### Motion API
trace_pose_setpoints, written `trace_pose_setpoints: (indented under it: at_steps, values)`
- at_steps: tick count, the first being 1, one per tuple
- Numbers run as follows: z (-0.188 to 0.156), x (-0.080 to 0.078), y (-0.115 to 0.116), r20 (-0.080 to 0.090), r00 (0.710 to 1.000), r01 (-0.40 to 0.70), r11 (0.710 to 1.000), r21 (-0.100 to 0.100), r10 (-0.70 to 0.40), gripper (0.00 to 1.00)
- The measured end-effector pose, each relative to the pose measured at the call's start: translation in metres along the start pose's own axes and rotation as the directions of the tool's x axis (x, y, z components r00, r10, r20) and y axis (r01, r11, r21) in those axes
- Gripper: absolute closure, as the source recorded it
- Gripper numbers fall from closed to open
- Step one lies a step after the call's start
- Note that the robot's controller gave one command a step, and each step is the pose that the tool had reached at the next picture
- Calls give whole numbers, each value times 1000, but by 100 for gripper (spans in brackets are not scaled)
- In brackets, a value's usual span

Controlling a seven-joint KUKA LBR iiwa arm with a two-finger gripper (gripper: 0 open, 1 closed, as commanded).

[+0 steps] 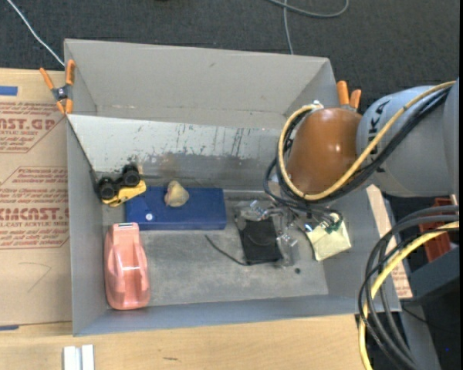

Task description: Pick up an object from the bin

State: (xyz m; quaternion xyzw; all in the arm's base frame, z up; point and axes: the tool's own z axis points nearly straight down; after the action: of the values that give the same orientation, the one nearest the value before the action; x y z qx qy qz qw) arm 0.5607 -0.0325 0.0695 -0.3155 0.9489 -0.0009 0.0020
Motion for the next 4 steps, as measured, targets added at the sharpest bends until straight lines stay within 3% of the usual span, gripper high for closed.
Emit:
trace_pose_setpoints:
  at_steps: [1,2,3,4]
  values:
    - [0,22,0,-1,964,-266,964,-2,266,0]
    - [0,-1,1,3,1000,0,1000,1,0,0]
    - [-1,21,0,1,964,-266,964,-3,266,100]
    - [-1,21,0,1,964,-266,964,-3,266,100]
